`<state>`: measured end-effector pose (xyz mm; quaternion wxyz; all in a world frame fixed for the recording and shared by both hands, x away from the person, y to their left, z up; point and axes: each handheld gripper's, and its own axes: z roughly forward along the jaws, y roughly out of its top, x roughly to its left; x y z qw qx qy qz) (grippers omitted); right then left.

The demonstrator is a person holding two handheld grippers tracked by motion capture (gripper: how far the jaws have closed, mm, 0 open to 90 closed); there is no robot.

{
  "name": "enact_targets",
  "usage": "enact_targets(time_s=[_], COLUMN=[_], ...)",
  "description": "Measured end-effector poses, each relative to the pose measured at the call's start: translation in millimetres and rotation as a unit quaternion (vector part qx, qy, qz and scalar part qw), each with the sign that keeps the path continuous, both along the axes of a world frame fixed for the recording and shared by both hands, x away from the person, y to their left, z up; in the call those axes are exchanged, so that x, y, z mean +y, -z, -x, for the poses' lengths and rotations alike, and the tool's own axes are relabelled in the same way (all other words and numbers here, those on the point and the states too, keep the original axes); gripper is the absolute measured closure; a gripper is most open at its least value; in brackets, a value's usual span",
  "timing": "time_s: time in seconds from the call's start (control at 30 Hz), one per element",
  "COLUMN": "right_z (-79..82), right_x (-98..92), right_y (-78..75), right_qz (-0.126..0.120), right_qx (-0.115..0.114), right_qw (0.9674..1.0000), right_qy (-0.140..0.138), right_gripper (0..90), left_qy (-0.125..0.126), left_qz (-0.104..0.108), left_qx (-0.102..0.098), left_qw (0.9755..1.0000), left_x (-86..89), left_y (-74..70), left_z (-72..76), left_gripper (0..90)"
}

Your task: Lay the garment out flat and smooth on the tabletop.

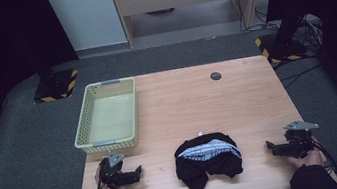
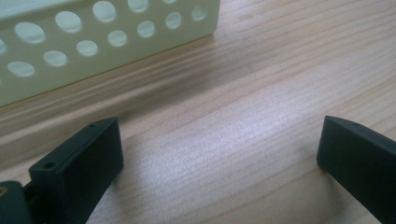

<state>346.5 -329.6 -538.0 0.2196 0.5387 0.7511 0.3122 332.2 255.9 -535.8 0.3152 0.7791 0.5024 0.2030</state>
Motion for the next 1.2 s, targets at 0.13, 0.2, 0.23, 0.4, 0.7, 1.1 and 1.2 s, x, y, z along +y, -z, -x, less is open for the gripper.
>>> enact_targets(time_s=[0.13,0.2,0.23,0.4,0.7,1.1,1.2], right_z=[-0.8,-0.6,-0.7,-1.3,-0.4,1.5,1.9], right_x=[3.0,3.6,3.5,4.3,4.8,9.3,8.9], right_y=[0.0,-0.1,-0.5,-5.5,-14.2,-29.0,-33.9], right_qz=[-0.002,-0.002,-0.001,0.0,-0.021,-0.039,-0.047], right_qx=[0.0,0.0,0.002,0.03,0.032,0.018,0.01], right_qw=[0.9999,0.9999,0.9999,0.9994,0.9993,0.999,0.9988], right_qy=[0.014,0.017,0.015,0.017,0.006,-0.01,-0.01], right_gripper=[0.7,0.8,0.8,1.9,2.2,1.5,1.9], left_qy=[-0.003,-0.009,-0.012,-0.02,-0.03,-0.033,-0.029], left_qz=[0.0,0.001,0.001,0.0,0.025,0.036,0.035], left_qx=[0.001,0.002,0.002,0.006,0.023,-0.002,-0.019], left_qw=[1.0,1.0,0.9999,0.9998,0.999,0.9988,0.9988], left_x=[-1.2,-1.8,-1.9,-3.0,-6.9,-15.2,-18.7], left_y=[-0.2,-0.8,-1.2,-2.6,-8.5,-23.7,-28.8], left_z=[-2.8,-3.0,-2.7,-1.8,-0.8,4.5,6.3], left_gripper=[0.0,0.0,1.0,3.1,6.5,7.2,6.9])
